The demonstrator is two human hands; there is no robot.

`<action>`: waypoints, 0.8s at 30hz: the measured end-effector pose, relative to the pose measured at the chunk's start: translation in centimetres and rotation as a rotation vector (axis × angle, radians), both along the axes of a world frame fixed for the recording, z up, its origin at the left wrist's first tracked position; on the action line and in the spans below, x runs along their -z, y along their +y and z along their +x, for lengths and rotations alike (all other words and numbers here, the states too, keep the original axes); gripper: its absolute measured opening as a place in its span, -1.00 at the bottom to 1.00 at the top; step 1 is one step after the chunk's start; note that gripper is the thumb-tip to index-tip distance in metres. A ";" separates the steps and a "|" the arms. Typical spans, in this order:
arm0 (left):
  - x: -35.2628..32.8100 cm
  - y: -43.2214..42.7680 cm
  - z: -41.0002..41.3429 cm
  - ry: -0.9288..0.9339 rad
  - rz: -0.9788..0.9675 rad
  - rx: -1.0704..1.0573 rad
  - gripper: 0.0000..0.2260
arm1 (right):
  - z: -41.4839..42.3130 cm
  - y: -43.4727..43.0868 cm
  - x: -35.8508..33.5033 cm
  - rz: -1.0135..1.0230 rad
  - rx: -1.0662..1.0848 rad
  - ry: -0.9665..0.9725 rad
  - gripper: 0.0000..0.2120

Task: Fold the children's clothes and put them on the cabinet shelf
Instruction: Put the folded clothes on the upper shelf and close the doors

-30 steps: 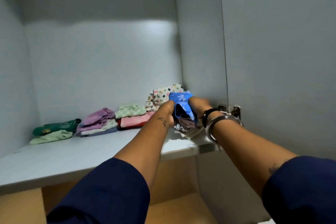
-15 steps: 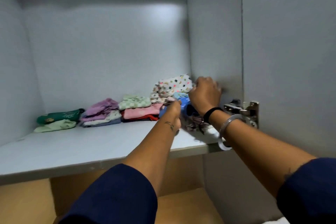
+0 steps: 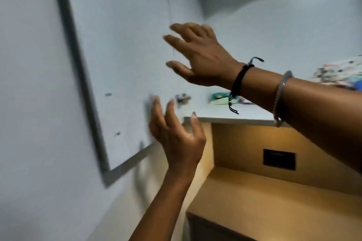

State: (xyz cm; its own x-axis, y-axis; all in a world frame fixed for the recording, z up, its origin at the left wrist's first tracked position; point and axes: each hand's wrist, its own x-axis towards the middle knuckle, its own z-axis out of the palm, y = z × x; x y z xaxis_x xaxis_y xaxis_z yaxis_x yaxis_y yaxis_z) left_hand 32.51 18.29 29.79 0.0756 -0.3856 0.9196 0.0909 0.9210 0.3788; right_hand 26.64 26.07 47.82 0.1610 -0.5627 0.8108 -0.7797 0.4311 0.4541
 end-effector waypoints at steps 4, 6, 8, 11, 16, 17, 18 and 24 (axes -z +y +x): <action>-1.1 -6.3 9.9 0.083 0.075 -0.290 -0.45 | 9.4 -8.6 -0.6 0.184 -0.110 0.236 -0.42; -1.5 -8.3 12.4 -0.073 0.240 -0.236 -0.50 | 12.4 -11.5 -1.0 0.233 -0.107 0.285 -0.51; -1.4 -9.6 13.3 -0.318 0.324 -0.150 -0.60 | 13.9 -12.8 -1.5 0.266 -0.006 0.295 -0.60; -1.0 -10.2 13.7 -0.412 0.307 -0.085 -0.60 | 14.1 -12.7 -2.1 0.307 0.099 0.350 -0.56; 0.0 -7.4 11.4 -0.222 -0.113 -0.018 -0.63 | 12.6 -7.9 -2.8 0.259 0.098 0.337 -0.55; 0.2 -6.1 10.1 -0.205 -0.146 0.047 -0.58 | 11.4 -6.0 -3.0 0.233 0.156 0.341 -0.57; 0.5 -4.7 8.6 -0.190 -0.134 0.147 -0.46 | 10.2 -4.0 -3.1 0.213 0.235 0.354 -0.57; 0.7 3.8 -3.0 -0.369 0.081 0.667 0.07 | 2.3 6.4 -3.9 0.163 0.686 0.240 -0.22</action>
